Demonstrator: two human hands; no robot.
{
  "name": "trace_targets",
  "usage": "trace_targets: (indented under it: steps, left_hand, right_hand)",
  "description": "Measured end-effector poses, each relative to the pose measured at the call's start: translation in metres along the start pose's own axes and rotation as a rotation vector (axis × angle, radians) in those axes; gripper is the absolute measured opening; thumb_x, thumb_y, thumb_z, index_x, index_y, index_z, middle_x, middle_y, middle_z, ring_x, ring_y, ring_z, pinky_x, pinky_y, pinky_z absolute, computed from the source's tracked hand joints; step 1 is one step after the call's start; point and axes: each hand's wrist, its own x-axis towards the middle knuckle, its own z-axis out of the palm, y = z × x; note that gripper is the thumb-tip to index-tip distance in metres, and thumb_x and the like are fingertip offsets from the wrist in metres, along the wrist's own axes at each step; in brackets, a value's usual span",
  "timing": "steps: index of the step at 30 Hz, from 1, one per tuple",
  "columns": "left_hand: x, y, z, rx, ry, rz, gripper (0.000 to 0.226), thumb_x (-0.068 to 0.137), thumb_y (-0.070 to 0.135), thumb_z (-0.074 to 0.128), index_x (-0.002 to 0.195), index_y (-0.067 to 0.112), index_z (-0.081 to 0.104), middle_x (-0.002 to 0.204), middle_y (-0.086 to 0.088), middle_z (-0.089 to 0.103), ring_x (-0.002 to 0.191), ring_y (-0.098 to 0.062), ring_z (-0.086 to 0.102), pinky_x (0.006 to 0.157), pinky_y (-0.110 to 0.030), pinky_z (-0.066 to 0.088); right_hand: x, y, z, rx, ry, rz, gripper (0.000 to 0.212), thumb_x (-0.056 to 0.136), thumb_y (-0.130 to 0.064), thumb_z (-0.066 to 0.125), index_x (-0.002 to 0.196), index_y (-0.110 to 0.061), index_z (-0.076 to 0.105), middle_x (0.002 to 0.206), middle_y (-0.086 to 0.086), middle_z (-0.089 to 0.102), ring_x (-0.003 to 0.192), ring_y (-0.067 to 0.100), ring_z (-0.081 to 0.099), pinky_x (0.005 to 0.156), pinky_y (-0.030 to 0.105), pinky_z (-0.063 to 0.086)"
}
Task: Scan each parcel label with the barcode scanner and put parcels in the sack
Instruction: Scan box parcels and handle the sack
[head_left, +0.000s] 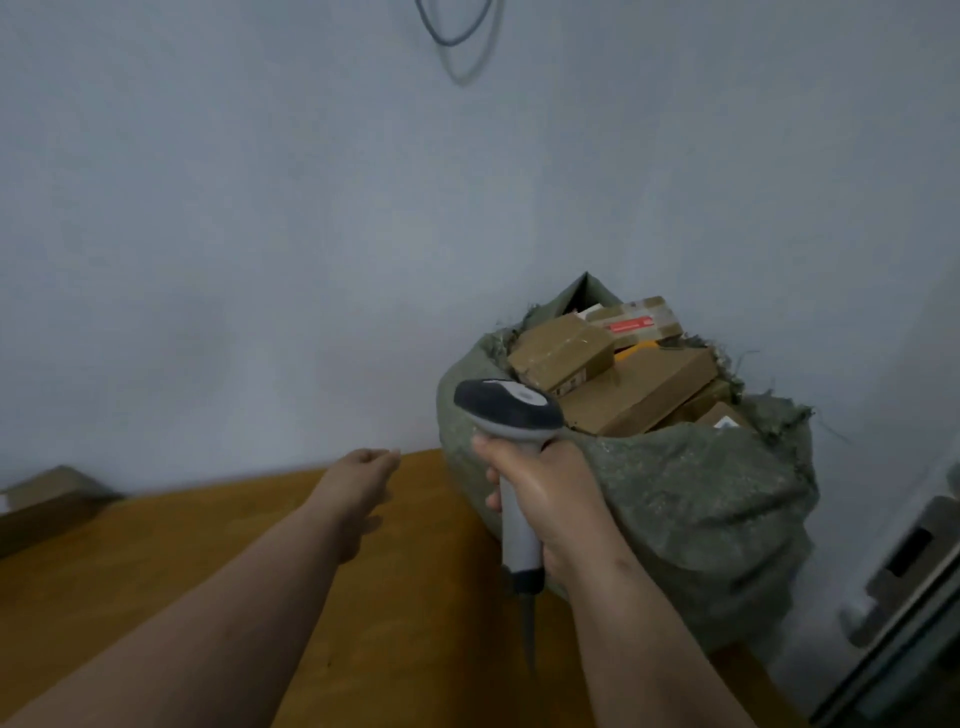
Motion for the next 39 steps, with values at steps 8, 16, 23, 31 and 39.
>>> trace_targets:
  steps: [8, 16, 23, 31, 39]
  left_hand:
    - [0.007, -0.038, 0.006, -0.1, -0.129, -0.205, 0.059, 0.093, 0.05, 0.061, 0.146, 0.032, 0.042, 0.152, -0.005, 0.042, 0.128, -0.035, 0.049, 0.091, -0.055, 0.05]
    - [0.042, -0.032, 0.112, -0.537, -0.395, -0.261, 0.113, 0.064, 0.065, 0.078, 0.157, 0.034, 0.022, 0.134, -0.018, 0.059, 0.098, -0.037, 0.068, 0.067, -0.048, 0.058]
    - [0.047, 0.052, 0.216, -0.336, -0.538, 0.045, 0.104, 0.072, 0.056, 0.08, 0.155, 0.043, 0.019, 0.143, -0.009, 0.055, 0.115, -0.03, 0.064, 0.085, -0.045, 0.059]
    - [0.063, 0.086, 0.316, -0.071, -0.43, 0.205, 0.082, 0.089, 0.04, 0.07, 0.153, 0.048, 0.019, 0.15, -0.002, 0.046, 0.125, -0.025, 0.054, 0.108, -0.046, 0.043]
    - [0.069, 0.093, 0.302, 0.532, 0.184, 0.63, 0.043, 0.089, 0.04, 0.07, 0.123, 0.027, 0.048, 0.106, 0.002, 0.062, 0.083, -0.008, 0.058, 0.063, -0.024, 0.048]
  right_hand:
    - [0.011, 0.027, 0.014, -0.09, 0.005, 0.011, 0.022, 0.088, -0.032, 0.071, 0.072, -0.024, 0.06, 0.078, 0.004, 0.067, 0.069, 0.012, 0.057, 0.068, 0.032, 0.051]
    - [0.048, 0.041, -0.039, -0.181, 0.017, -0.191, 0.022, 0.089, -0.03, 0.072, 0.084, -0.039, 0.053, 0.079, -0.023, 0.061, 0.07, -0.017, 0.059, 0.056, 0.003, 0.044]
    - [0.115, 0.016, -0.134, -0.194, 0.081, -0.216, 0.025, 0.087, -0.031, 0.074, 0.078, -0.038, 0.051, 0.076, -0.021, 0.058, 0.07, -0.014, 0.055, 0.056, 0.003, 0.041]
    - [0.171, 0.019, -0.229, -0.09, 0.211, -0.199, 0.018, 0.088, -0.023, 0.072, 0.095, -0.033, 0.059, 0.083, -0.022, 0.06, 0.07, -0.019, 0.053, 0.057, -0.003, 0.039]
    - [0.175, 0.012, -0.221, -0.088, 0.191, -0.178, 0.014, 0.086, -0.03, 0.074, 0.095, -0.023, 0.067, 0.078, -0.012, 0.067, 0.075, -0.005, 0.062, 0.065, 0.013, 0.048]
